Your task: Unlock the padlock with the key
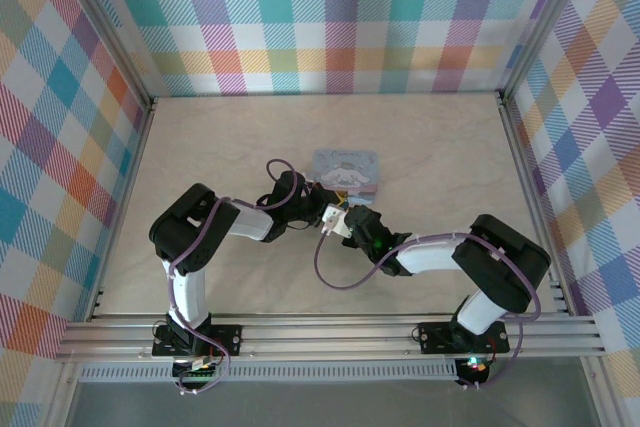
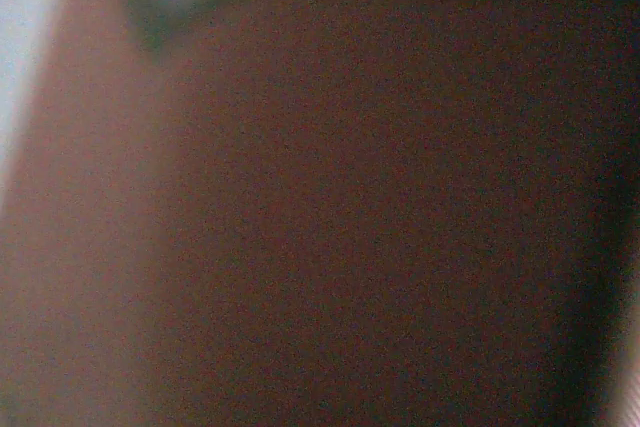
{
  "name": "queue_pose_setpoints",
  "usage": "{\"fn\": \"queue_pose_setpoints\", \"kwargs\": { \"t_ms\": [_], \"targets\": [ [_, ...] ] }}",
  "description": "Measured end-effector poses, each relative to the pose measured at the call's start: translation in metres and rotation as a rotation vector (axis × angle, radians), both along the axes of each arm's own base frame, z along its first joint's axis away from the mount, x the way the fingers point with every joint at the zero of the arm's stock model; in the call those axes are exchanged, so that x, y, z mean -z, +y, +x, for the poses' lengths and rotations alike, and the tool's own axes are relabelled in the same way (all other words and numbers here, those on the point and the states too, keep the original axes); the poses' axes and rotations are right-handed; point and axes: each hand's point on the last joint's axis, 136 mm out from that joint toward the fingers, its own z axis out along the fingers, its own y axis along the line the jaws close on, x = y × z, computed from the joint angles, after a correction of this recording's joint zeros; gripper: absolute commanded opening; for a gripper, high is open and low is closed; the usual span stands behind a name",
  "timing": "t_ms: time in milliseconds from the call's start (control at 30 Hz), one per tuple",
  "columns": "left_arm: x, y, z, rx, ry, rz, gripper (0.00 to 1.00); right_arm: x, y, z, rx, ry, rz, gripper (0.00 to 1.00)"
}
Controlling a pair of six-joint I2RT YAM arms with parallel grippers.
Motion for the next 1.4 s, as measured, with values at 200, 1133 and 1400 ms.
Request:
{"fn": "queue_pose_setpoints", "kwargs": {
  "t_ms": [200, 1133, 1400],
  "targets": [
    [-0.0004, -0.0002, 0.0001, -0.002, 0.005, -0.004, 0.03, -0.0021, -0.0003, -0.0010, 0.034, 0.039, 0.033, 0.00],
    [-0.0003, -0.0018, -0.0004, -0.004, 0.017, -0.007, 0.18, 0.0045, -0.0006, -0.0039, 0.245, 0.216, 0.409, 0.00],
    [0.0003, -0.0037, 0.0008, -0.002, 0.016, -0.007, 0.15, 0.0034, 0.0011, -0.0038, 0.264, 0.232, 0.457, 0.00]
  ]
}}
